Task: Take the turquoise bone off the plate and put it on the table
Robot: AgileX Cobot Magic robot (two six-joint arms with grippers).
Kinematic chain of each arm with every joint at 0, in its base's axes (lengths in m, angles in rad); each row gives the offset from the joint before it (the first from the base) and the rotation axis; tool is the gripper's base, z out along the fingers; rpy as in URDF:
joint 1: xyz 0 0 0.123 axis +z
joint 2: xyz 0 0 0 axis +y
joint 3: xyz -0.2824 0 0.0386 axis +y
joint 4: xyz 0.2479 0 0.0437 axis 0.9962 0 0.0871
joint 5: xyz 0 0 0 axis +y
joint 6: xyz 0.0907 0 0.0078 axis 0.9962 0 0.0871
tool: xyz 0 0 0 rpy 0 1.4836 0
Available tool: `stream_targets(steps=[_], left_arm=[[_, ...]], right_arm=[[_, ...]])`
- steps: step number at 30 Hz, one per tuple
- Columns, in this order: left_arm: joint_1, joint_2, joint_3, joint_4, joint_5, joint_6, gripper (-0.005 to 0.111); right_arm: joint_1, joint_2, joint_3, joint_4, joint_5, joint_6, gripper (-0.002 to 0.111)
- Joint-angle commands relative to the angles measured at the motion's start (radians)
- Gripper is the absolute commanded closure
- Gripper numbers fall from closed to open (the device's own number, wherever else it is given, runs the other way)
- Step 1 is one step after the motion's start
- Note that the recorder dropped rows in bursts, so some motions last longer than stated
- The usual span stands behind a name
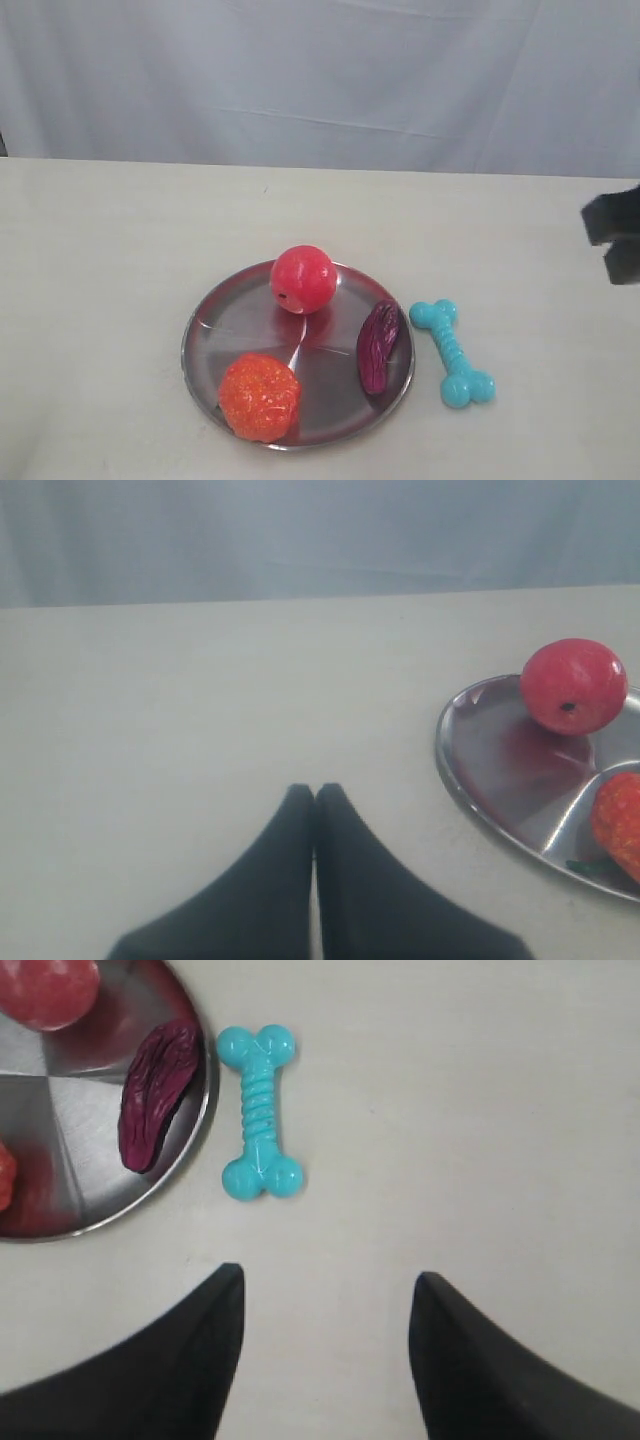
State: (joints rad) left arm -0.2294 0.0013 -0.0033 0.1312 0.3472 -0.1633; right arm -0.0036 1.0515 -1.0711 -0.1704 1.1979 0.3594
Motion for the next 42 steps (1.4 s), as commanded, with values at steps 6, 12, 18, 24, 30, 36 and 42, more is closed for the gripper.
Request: stream_targets(steps=[6, 12, 18, 24, 30, 36, 42], left_arm=[[-0.003, -0.001, 0.003, 0.000, -0.001, -0.002, 0.107], [-0.003, -0.001, 0.003, 0.000, -0.001, -0.002, 0.107], [-0.003, -0.001, 0.003, 0.000, -0.001, -0.002, 0.107], [-0.003, -0.001, 0.003, 0.000, -0.001, -0.002, 0.107], [-0.003, -0.001, 0.003, 0.000, -0.001, -0.002, 0.107], [-0.003, -0.001, 0.003, 0.000, -0.001, -0.002, 0.107], [-0.003, -0.001, 0.003, 0.000, -0.001, -0.002, 0.107]], right_arm=[[-0.004, -0.377, 0.173, 0.186, 0.023, -0.090, 0.059], [-0.004, -0.525, 0.265, 0.191, 0.022, -0.104, 0.059], [-0.004, -0.595, 0.307, 0.194, -0.027, -0.114, 0.059], [-0.004, -0.609, 0.309, 0.196, -0.058, -0.114, 0.064], [-0.004, -0.609, 0.309, 0.196, -0.060, -0.159, 0.104], [-0.004, -0.609, 0.309, 0.184, -0.129, -0.159, 0.109], [-0.004, -0.609, 0.309, 0.126, -0.353, -0.180, 0.109]])
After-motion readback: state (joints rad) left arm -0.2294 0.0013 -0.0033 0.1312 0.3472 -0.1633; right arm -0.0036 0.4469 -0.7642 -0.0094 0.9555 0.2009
